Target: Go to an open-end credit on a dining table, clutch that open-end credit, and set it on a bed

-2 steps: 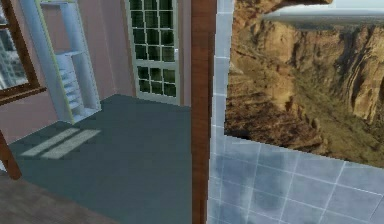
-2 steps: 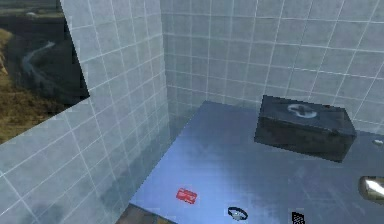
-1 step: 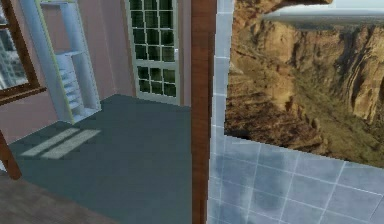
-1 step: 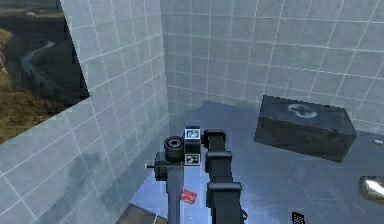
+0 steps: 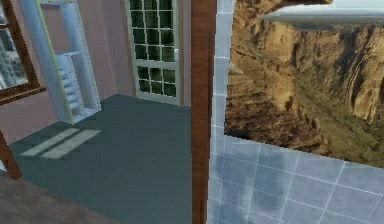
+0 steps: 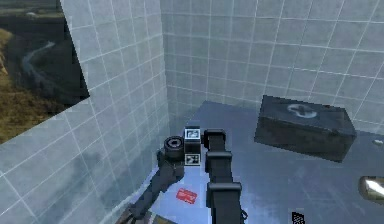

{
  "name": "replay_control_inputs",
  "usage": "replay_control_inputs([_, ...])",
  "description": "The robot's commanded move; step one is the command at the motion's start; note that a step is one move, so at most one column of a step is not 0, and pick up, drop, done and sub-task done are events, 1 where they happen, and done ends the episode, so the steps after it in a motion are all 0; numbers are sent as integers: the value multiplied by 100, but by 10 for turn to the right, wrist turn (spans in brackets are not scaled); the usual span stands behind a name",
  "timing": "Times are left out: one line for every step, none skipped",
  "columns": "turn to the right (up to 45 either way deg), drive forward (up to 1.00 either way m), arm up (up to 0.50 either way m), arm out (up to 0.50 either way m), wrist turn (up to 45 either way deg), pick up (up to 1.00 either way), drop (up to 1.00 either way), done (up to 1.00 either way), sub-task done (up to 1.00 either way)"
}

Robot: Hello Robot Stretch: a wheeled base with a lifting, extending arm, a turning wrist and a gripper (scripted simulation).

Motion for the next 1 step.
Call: replay_control_inputs([0, 0, 0, 0, 450, 0, 0, 0, 0])
